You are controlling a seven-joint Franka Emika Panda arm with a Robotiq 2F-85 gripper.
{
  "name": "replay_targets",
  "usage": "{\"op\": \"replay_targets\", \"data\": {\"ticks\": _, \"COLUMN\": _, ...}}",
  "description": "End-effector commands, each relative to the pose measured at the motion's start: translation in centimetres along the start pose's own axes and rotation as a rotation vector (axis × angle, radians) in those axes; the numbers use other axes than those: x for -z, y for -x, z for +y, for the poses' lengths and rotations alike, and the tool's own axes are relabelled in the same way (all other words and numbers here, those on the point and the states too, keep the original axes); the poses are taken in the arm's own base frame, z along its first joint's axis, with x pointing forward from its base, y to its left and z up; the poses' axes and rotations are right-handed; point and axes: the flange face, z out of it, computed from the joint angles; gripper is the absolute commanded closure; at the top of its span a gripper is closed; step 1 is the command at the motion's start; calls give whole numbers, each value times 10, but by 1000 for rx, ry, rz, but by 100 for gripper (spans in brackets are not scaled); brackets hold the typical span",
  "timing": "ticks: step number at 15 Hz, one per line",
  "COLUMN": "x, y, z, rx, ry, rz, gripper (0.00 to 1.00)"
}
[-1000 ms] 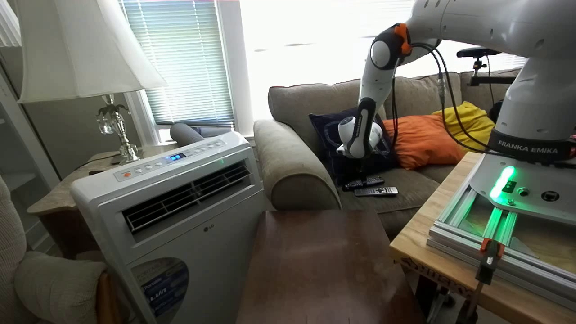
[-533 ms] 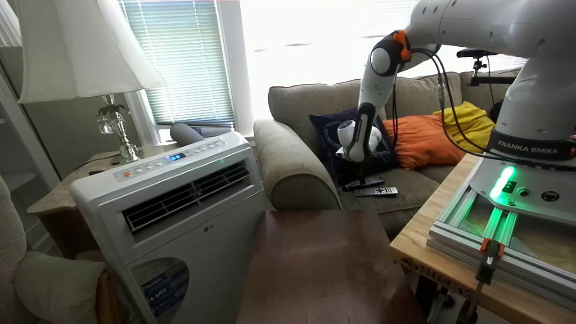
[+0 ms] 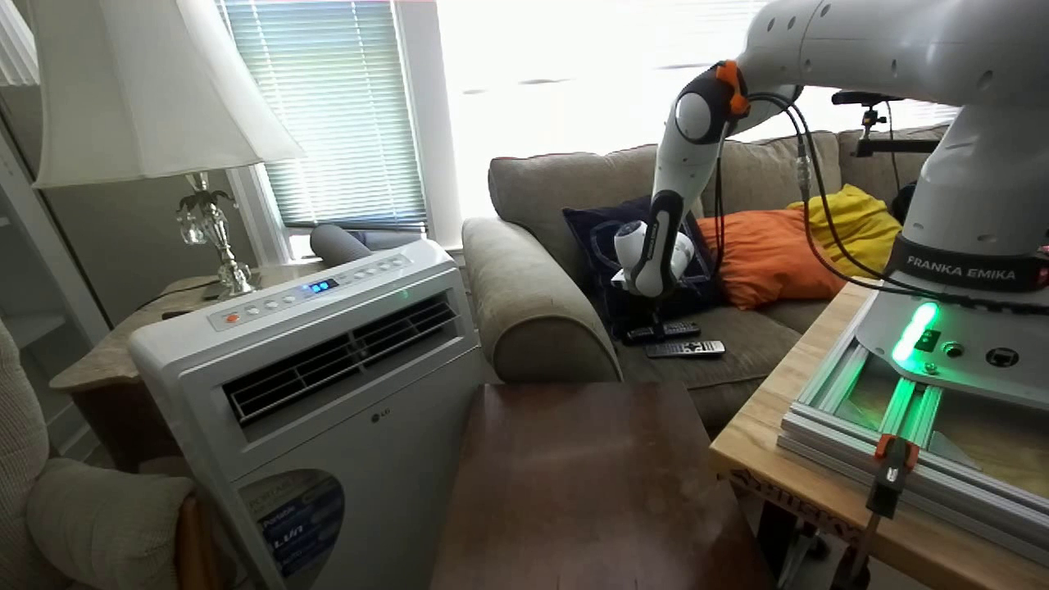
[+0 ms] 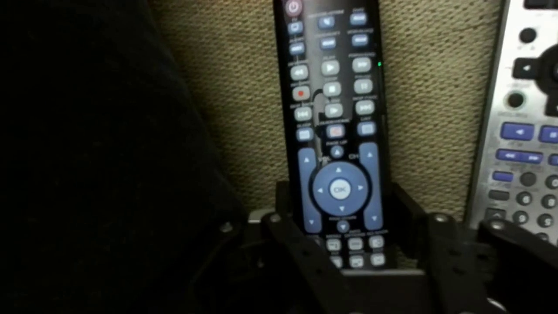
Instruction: Pick the remotes on the seat and put them on the arm of the sofa
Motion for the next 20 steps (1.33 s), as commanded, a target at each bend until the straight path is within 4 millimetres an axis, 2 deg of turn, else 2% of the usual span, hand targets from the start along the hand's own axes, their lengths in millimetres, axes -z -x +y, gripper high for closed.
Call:
{"op": "replay_targets", "data": {"ticks": 1, "x": 21, "y": 16, "z": 13, "rx": 6, "ry": -28, "rz": -32, "gripper": 70}}
{"op": "replay_targets", "data": {"ticks": 4, "x": 58, "y": 40, "z": 24, "rx": -29, "ry": 16, "rz": -50, "gripper": 70}}
{"op": "replay_targets", "data": {"ticks": 7, "x": 99, "y": 55, "z": 25, "rx": 1, "ry": 42, "rz": -39, "gripper": 70}}
{"op": "replay_targets", "data": {"ticks": 10, "x": 141, "y": 51, "z": 12, "rx": 41, "ry": 57, "rz": -7, "gripper": 70}}
{"op": "replay_targets", "data": {"ticks": 14, "x": 193, "y": 39, "z": -22, "rx": 104, "ry": 71, "rz": 31, "gripper": 70}}
{"op": "replay_targets", "data": {"ticks": 20, "x": 283, "y": 15, "z": -65, "rx": 136, "ry": 78, "rz": 118, "gripper": 70}}
